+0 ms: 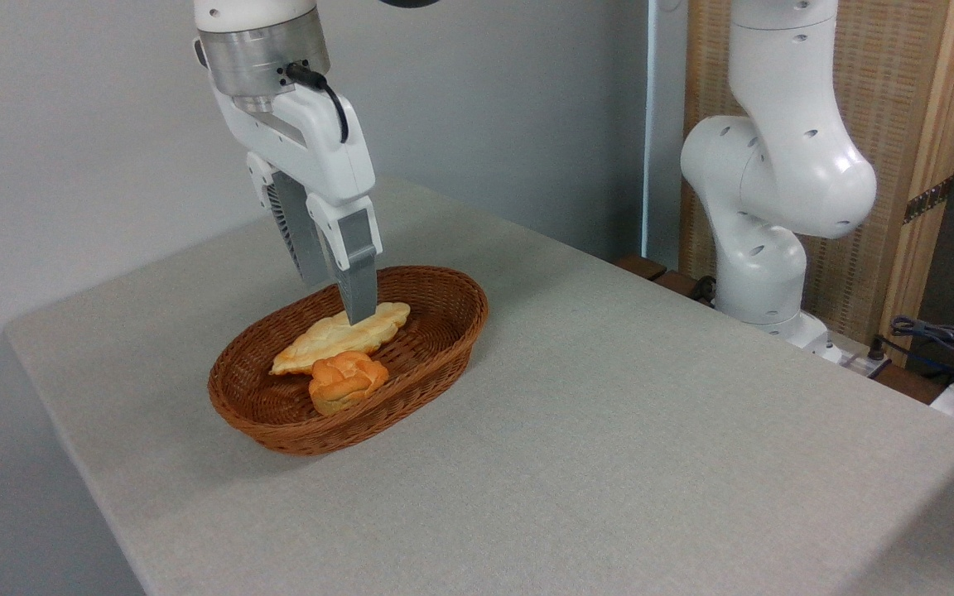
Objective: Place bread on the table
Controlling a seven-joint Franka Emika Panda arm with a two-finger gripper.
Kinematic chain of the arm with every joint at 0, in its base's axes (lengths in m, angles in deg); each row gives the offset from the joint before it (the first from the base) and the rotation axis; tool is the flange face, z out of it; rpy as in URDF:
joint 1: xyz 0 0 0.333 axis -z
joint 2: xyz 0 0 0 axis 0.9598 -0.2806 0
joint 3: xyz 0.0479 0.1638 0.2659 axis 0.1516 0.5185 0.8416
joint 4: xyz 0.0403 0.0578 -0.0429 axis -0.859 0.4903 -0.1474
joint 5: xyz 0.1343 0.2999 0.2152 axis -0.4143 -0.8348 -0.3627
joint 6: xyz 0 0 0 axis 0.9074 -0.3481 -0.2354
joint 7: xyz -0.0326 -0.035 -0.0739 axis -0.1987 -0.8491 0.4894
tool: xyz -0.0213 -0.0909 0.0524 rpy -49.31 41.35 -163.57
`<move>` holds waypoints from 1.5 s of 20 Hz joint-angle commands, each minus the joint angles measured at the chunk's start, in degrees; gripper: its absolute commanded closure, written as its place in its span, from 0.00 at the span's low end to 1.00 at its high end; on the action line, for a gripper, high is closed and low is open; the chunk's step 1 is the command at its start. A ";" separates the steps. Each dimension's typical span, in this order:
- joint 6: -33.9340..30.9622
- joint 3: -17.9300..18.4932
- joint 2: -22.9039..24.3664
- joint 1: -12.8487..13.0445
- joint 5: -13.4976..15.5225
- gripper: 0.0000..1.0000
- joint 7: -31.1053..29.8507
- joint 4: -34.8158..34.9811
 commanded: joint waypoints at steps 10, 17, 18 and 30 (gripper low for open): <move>1.15 -0.34 1.55 0.24 0.70 0.00 -0.61 2.35; 15.30 -5.43 7.00 0.59 1.14 0.00 -0.88 16.23; 16.35 -6.57 6.83 0.68 2.27 0.00 -0.88 17.29; 25.85 -11.86 3.49 1.82 9.84 0.00 -4.31 26.17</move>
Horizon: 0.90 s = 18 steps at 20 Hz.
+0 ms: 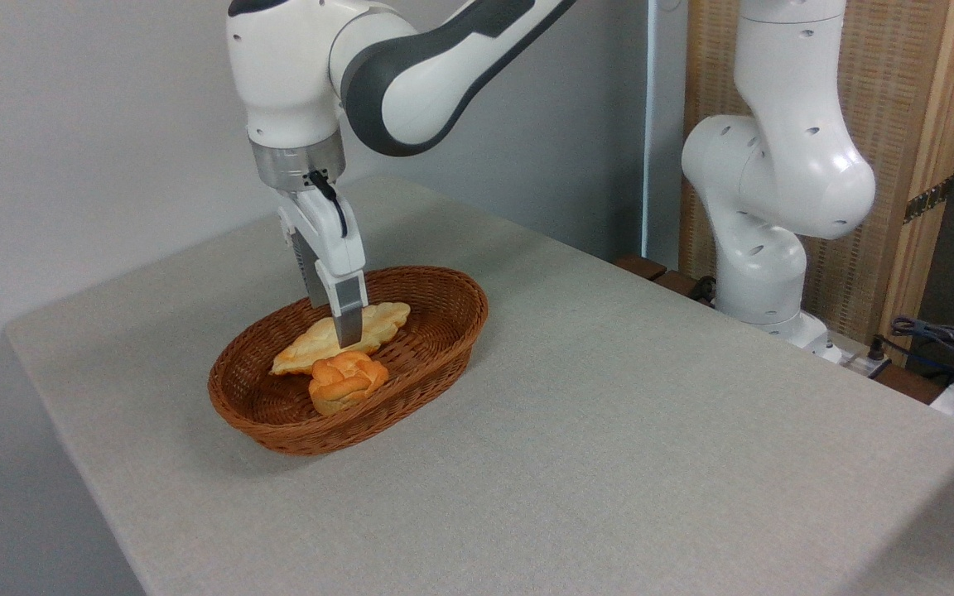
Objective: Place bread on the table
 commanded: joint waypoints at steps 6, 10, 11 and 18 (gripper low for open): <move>1.18 -1.00 -1.03 0.25 1.24 0.00 -1.05 3.25; 1.71 -1.00 -1.82 0.61 1.15 0.07 -1.05 3.25; 1.80 -1.00 -1.82 0.61 1.15 0.20 -0.88 3.16; 1.89 -1.00 -2.26 0.61 1.15 0.68 -0.70 3.07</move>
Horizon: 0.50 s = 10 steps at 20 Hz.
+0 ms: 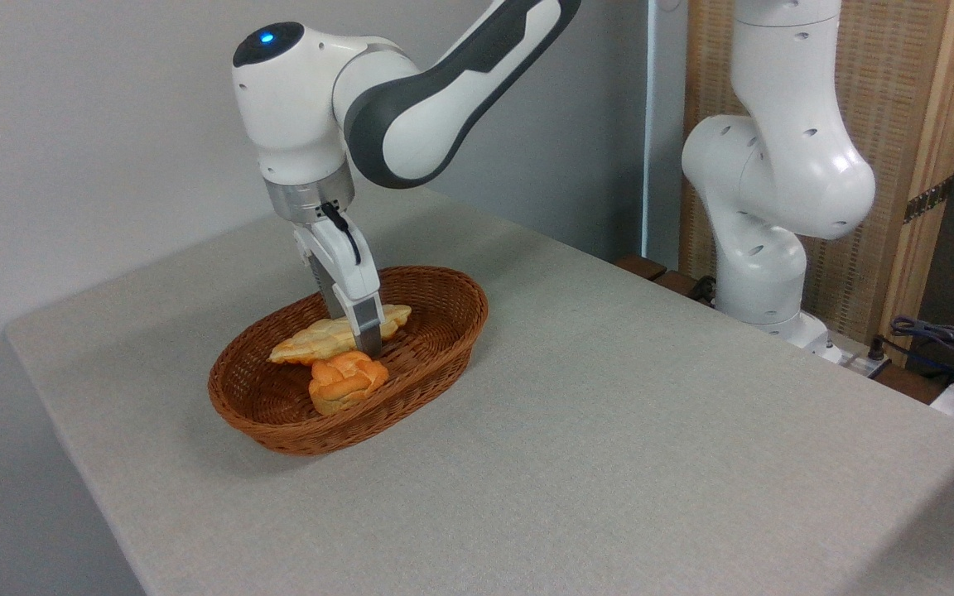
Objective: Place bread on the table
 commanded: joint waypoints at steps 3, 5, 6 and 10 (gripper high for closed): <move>1.32 0.18 0.11 0.41 0.44 0.68 0.04 0.51; 1.32 0.27 0.11 0.41 0.44 0.72 -0.14 0.15; 1.32 0.27 0.02 0.41 0.79 0.73 -0.40 0.07; 0.62 0.53 -0.07 0.24 1.06 0.76 -1.28 -2.38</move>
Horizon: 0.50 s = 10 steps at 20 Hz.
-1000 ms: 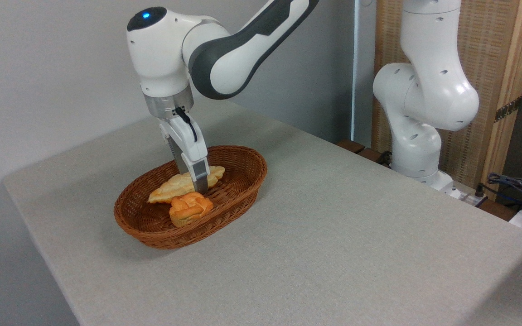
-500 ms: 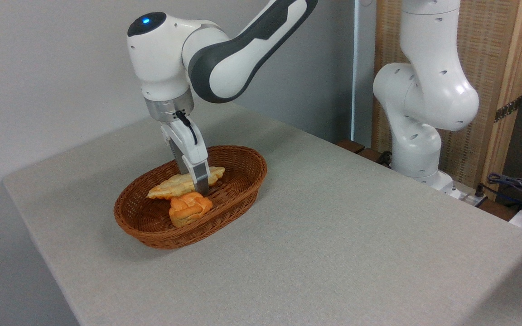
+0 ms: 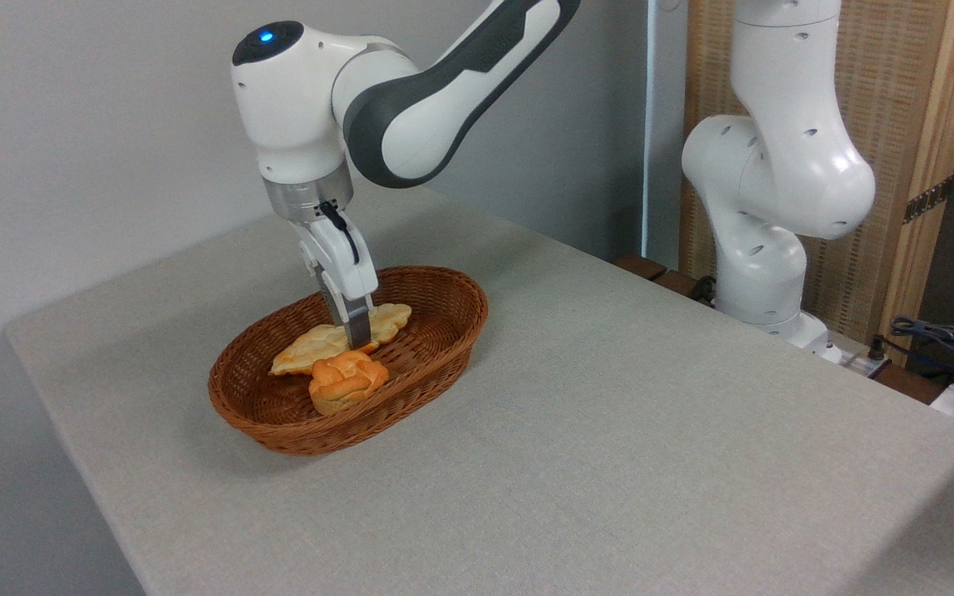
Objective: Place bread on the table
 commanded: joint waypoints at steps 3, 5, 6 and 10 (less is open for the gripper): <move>-4.89 1.34 -0.12 -0.22 1.18 0.75 -1.55 -5.99; -10.78 3.01 -1.00 -0.22 1.18 0.75 -1.11 -10.20; -12.99 3.45 -1.35 -0.22 1.18 0.75 -1.02 -12.05; -18.80 7.14 -1.18 -0.31 0.66 0.75 0.55 -16.72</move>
